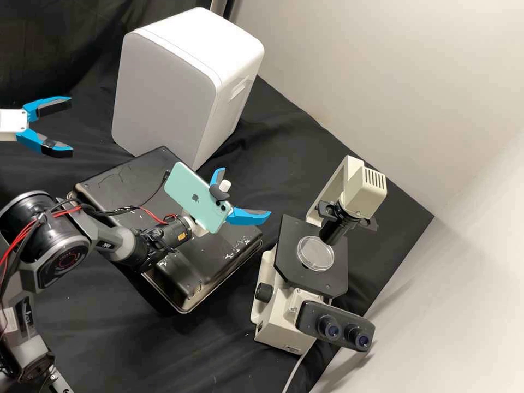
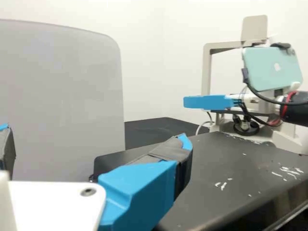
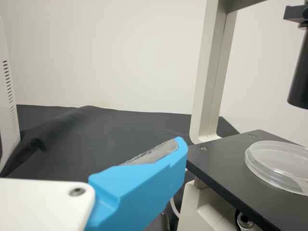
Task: Place the petri dish on the bench
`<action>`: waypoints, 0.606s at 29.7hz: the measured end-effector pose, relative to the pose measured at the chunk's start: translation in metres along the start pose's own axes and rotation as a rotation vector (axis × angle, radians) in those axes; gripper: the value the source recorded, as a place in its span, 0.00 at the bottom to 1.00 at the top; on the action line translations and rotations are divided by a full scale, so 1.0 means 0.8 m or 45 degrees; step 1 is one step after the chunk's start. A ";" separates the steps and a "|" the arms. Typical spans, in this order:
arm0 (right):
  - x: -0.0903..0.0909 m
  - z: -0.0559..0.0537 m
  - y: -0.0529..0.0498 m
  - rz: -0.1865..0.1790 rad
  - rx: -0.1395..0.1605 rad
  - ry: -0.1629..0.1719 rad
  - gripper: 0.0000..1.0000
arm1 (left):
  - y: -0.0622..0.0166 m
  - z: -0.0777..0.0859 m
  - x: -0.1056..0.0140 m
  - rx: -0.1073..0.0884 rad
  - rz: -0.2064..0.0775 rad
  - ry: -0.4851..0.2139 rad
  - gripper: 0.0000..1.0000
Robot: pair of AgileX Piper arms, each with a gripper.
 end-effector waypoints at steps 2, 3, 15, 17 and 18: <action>0.000 0.000 0.000 0.000 0.000 0.000 1.00 | 0.0006 0.002 -0.001 0.006 0.004 -0.007 1.00; 0.000 0.000 0.000 0.000 0.000 0.000 1.00 | 0.0004 0.003 -0.001 0.010 0.004 -0.011 1.00; 0.000 0.000 0.000 0.000 0.000 0.000 1.00 | 0.0005 0.004 0.000 0.004 0.022 0.023 1.00; 0.000 0.000 0.000 0.000 0.000 0.000 1.00 | 0.0005 0.004 0.000 0.013 0.028 0.029 1.00; 0.000 0.000 0.000 0.000 0.000 0.000 1.00 | 0.0001 0.004 0.000 0.022 0.026 0.029 1.00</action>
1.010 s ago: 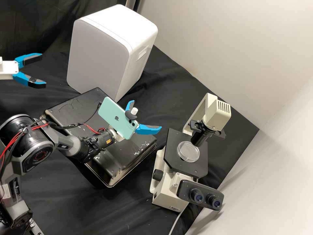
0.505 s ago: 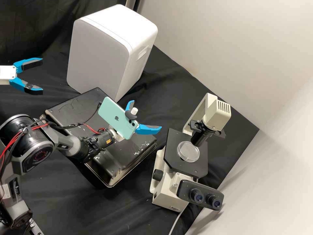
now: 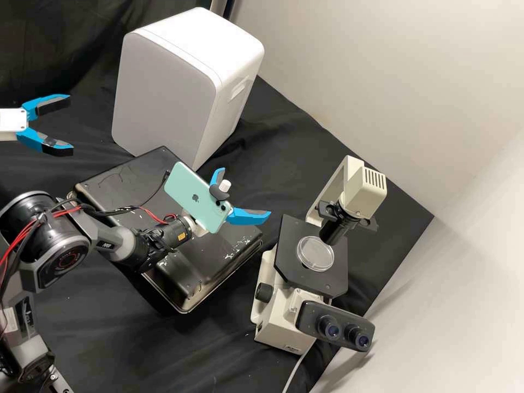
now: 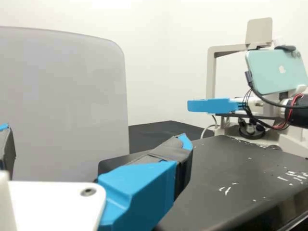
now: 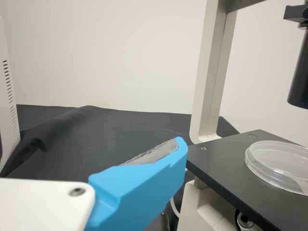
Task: Place the petri dish on the bench
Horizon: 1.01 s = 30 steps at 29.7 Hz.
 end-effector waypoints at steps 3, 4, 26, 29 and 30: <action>0.000 0.000 0.000 0.000 0.000 0.000 1.00 | -0.0004 0.000 0.000 0.006 0.000 0.002 1.00; 0.000 0.000 0.000 0.000 0.000 0.000 1.00 | -0.0006 0.000 0.001 0.007 0.001 0.002 1.00; 0.000 0.000 0.000 0.000 0.000 0.000 1.00 | 0.0074 0.008 -0.005 0.021 0.053 -0.039 1.00; 0.000 0.000 0.000 0.000 0.000 0.000 1.00 | 0.0072 0.008 -0.005 0.015 0.052 -0.033 1.00; 0.000 0.000 0.000 0.000 0.000 0.000 1.00 | 0.0072 0.008 -0.005 0.013 0.052 -0.028 1.00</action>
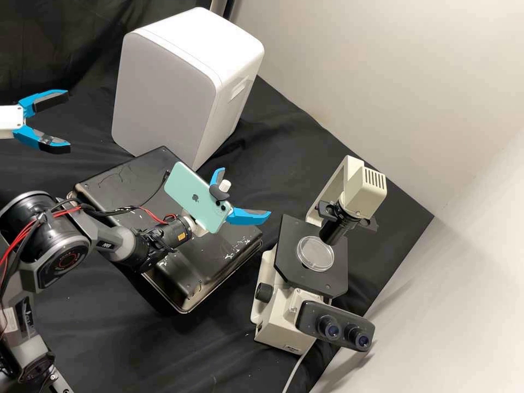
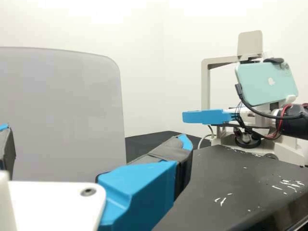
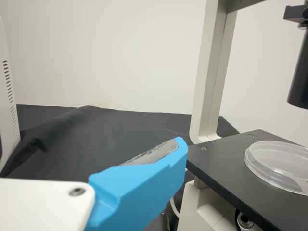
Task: Place the petri dish on the bench
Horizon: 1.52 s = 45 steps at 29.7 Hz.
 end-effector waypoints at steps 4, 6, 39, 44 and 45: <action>0.000 0.000 0.000 0.000 0.000 0.000 1.00 | -0.0013 0.000 -0.001 0.006 -0.007 0.000 1.00; 0.000 0.000 0.000 0.000 0.000 0.000 1.00 | -0.0013 0.000 -0.001 0.006 -0.007 0.001 1.00; 0.000 0.000 0.000 0.000 0.000 0.000 1.00 | -0.0110 -0.001 0.003 0.009 -0.063 0.014 1.00; 0.000 0.000 0.000 0.000 0.000 0.000 1.00 | -0.0112 0.000 0.002 0.003 -0.065 0.014 1.00; 0.000 0.000 0.000 0.000 0.000 0.000 1.00 | -0.0113 0.001 0.002 0.002 -0.065 0.011 1.00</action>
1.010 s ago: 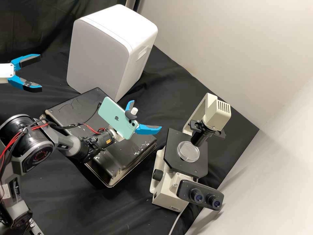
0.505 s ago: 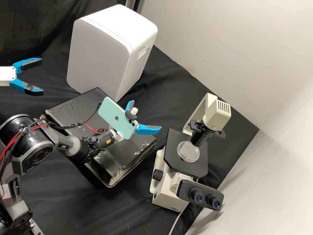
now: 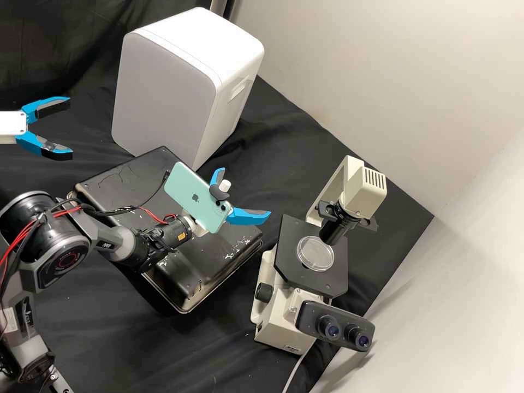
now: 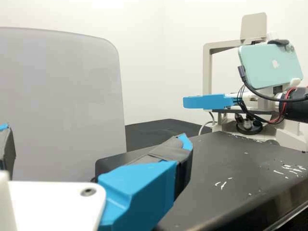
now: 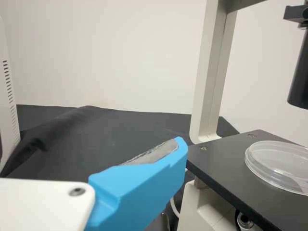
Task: Place the petri dish on the bench
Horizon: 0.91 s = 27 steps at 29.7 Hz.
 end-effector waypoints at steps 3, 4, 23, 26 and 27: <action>0.000 0.000 0.000 0.000 0.000 0.000 1.00 | 0.0000 0.000 0.000 0.000 0.000 0.000 1.00; 0.000 0.000 0.000 0.000 0.000 0.000 1.00 | 0.0000 0.000 0.000 0.000 0.000 0.000 1.00; 0.000 0.000 0.000 0.000 0.000 0.000 1.00 | 0.0013 -0.006 0.001 0.005 0.009 0.040 1.00; 0.000 0.000 0.000 0.000 0.000 0.000 1.00 | 0.0029 -0.007 0.000 0.004 0.018 0.047 1.00; 0.000 0.000 0.000 0.000 0.000 0.000 1.00 | 0.0028 -0.007 0.000 0.004 0.018 0.047 1.00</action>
